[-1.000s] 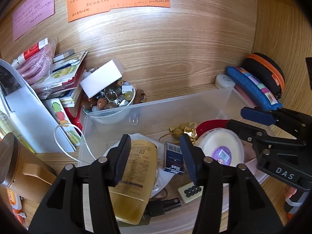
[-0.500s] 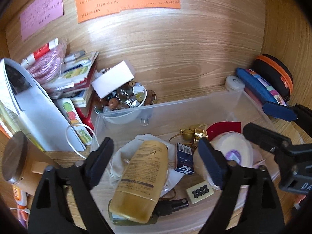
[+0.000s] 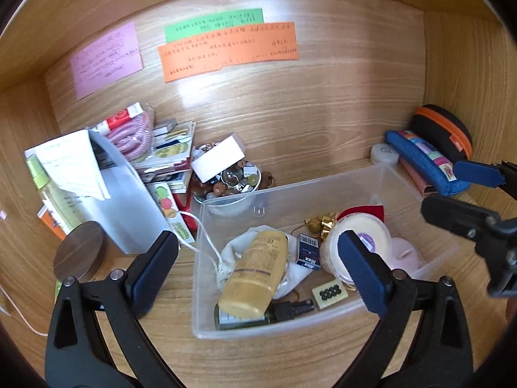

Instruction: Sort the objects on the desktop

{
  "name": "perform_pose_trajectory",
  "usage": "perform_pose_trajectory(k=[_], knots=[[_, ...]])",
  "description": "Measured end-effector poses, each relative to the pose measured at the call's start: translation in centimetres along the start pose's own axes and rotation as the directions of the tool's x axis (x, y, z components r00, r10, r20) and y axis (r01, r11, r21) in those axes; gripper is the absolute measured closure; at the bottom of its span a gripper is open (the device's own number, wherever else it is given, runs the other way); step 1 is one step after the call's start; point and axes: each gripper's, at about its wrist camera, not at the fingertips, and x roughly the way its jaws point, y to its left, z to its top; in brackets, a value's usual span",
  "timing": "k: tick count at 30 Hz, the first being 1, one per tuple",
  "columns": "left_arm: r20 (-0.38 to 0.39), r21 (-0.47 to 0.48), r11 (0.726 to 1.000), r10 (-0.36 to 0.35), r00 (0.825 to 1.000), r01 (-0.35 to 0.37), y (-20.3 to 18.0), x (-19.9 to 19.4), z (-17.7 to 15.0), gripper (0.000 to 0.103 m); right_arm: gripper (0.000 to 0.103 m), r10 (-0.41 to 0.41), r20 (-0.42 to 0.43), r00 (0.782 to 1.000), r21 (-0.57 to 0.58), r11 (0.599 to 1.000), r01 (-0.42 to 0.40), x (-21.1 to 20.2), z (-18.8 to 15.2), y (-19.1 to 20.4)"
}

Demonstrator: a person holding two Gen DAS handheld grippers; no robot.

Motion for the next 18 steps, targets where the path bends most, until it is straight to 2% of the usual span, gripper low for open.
perform_pose_trajectory(k=[3,7,8,18], knots=[[0.015,-0.008,1.0,-0.007,1.0,0.007,0.1,-1.3,-0.5,0.003,0.017,-0.001,0.019,1.0,0.009,1.0,0.001,-1.5,-0.1,0.0],[0.029,-0.013,1.0,-0.016,0.999,0.017,0.2,-3.2,-1.3,0.001,0.002,-0.019,0.051,0.999,0.024,1.0,0.018,-3.3,-0.7,0.0],[0.03,-0.016,1.0,-0.02,0.999,0.02,0.2,-3.5,-1.5,0.001,0.0,-0.03,0.062,0.998,0.03,0.999,0.028,-3.8,-0.9,0.0],[0.02,-0.082,0.995,-0.058,0.998,0.06,1.0,-6.2,-3.4,0.001,0.0,-0.083,0.06,0.995,0.043,0.996,0.08,-5.8,-3.4,0.4]])
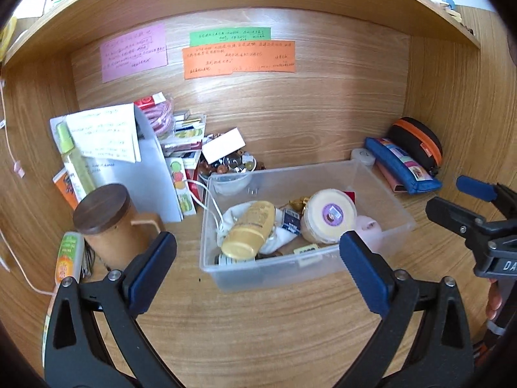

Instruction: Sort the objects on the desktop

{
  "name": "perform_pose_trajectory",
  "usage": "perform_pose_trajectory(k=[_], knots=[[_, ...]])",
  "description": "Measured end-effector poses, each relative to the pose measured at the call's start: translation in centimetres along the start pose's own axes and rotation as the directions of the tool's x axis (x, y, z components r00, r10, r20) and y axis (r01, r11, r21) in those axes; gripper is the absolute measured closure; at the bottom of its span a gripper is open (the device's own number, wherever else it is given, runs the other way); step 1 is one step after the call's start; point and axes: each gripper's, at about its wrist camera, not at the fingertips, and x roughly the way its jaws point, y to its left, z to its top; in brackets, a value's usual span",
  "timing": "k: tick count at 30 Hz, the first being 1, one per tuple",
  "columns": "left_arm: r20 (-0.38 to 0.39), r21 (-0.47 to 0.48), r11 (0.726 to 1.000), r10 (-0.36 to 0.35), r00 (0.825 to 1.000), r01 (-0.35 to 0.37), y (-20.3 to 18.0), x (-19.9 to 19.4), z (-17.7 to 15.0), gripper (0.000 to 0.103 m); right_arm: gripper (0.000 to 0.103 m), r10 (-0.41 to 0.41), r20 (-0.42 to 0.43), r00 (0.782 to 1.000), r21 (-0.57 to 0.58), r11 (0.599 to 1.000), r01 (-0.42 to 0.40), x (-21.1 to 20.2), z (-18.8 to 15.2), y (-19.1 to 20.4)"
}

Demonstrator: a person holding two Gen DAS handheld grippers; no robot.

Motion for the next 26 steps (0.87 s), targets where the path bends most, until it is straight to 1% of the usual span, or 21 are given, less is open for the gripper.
perform_pose_trajectory(k=[3,10,13,20,26], knots=[[-0.001,0.006,1.0,0.014,1.0,-0.014,0.0,-0.6,-0.5,0.001,0.0,0.0,-0.004,1.0,0.015,1.0,0.0,-0.3,-0.8,-0.2],[0.0,0.006,1.0,0.012,1.0,-0.012,-0.1,-1.7,-1.6,0.0,0.0,-0.005,-0.027,1.0,0.031,0.999,0.006,-0.4,-2.5,-0.1],[0.001,-0.008,1.0,0.006,1.0,-0.006,0.0,-1.9,-1.8,0.0,0.0,0.007,-0.033,0.999,0.016,1.0,-0.006,-0.6,-2.8,0.4],[0.009,-0.031,0.999,-0.035,0.999,0.035,0.1,-2.2,-2.1,0.0,0.0,-0.024,-0.023,0.999,-0.041,0.999,0.023,-1.3,-3.4,1.6],[0.003,-0.046,0.999,-0.026,1.0,0.026,0.1,-2.0,-2.1,0.0,0.0,-0.04,-0.007,0.999,-0.069,0.997,0.039,-1.7,-3.5,2.1]])
